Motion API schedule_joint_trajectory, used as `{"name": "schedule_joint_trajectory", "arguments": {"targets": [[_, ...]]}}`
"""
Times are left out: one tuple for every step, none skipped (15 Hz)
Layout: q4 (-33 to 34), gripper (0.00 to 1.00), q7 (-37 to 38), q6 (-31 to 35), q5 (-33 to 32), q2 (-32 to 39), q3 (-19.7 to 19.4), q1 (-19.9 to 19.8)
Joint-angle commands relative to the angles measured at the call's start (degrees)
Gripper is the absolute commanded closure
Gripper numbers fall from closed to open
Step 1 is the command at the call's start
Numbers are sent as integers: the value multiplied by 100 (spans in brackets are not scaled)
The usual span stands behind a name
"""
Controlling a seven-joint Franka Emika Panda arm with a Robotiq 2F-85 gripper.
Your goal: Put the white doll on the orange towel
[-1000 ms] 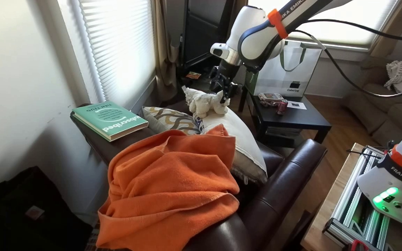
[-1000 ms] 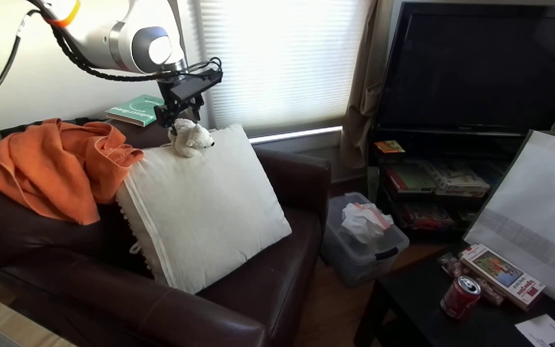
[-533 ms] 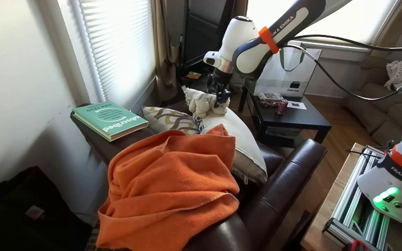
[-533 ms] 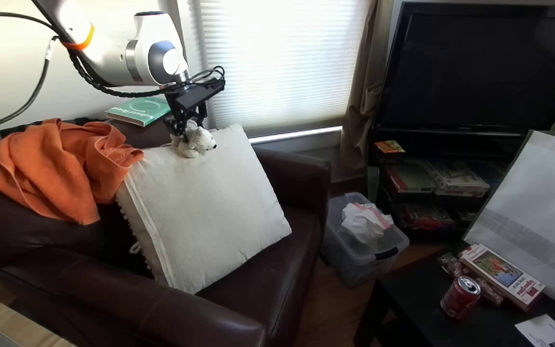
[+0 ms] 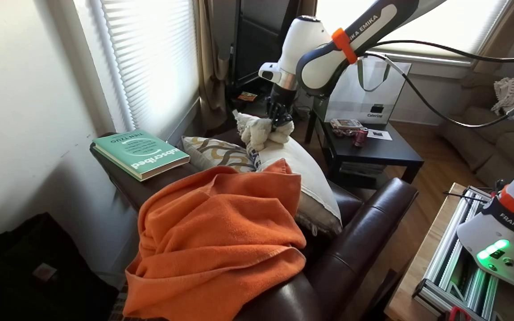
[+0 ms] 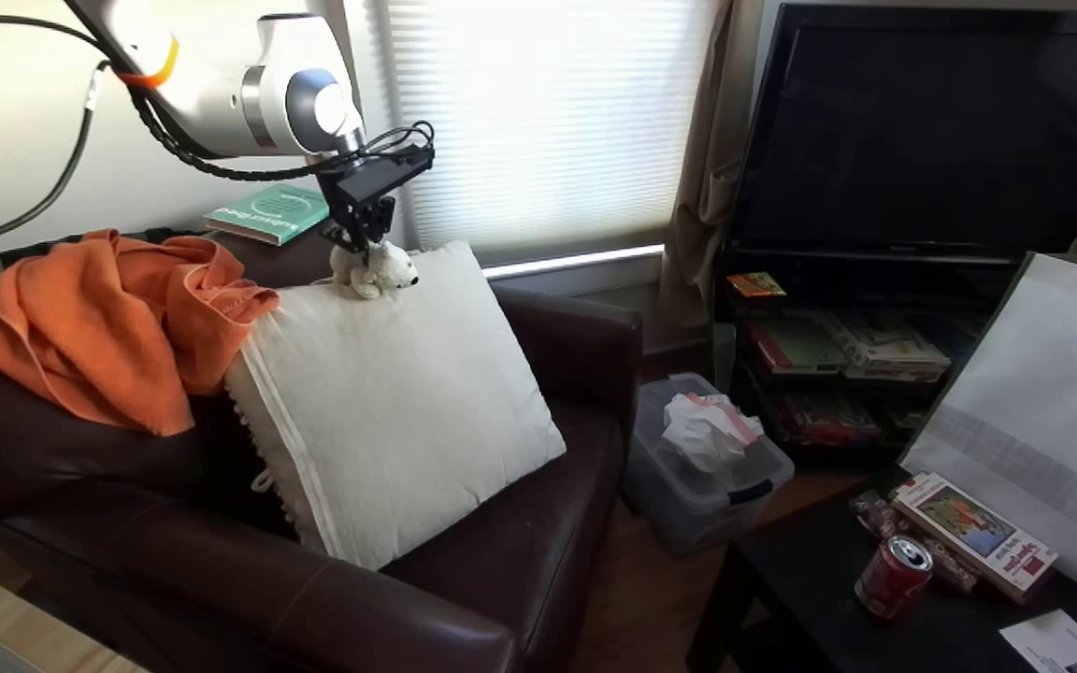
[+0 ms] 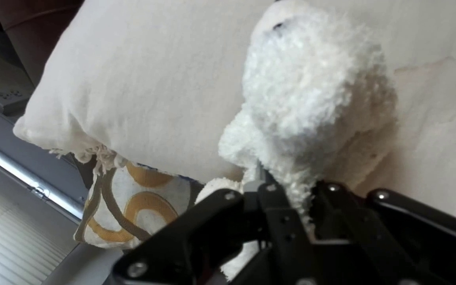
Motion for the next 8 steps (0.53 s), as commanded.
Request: {"name": "schedule_joint_trajectory", "arguments": {"targets": [[-288,97,-425,-609,311,-727,492,-423],[-411,100,-654,-789,478,-1019,637,-515],[-512,97,-992,-1045,759,-1310,816,-609],[-573,97,-1296,-1353,1048,-1570,927,-632],[-610,98,-1610,-1775,1372,-1819,1021,-588],[-601,97,-1808,-2169,1601,-2025,1020,-479],[-627,97,-1987,-2631,1859,-2244,1055,-325],[-607,97,-2051,-3040,2009,-2419,1060,-155]]}}
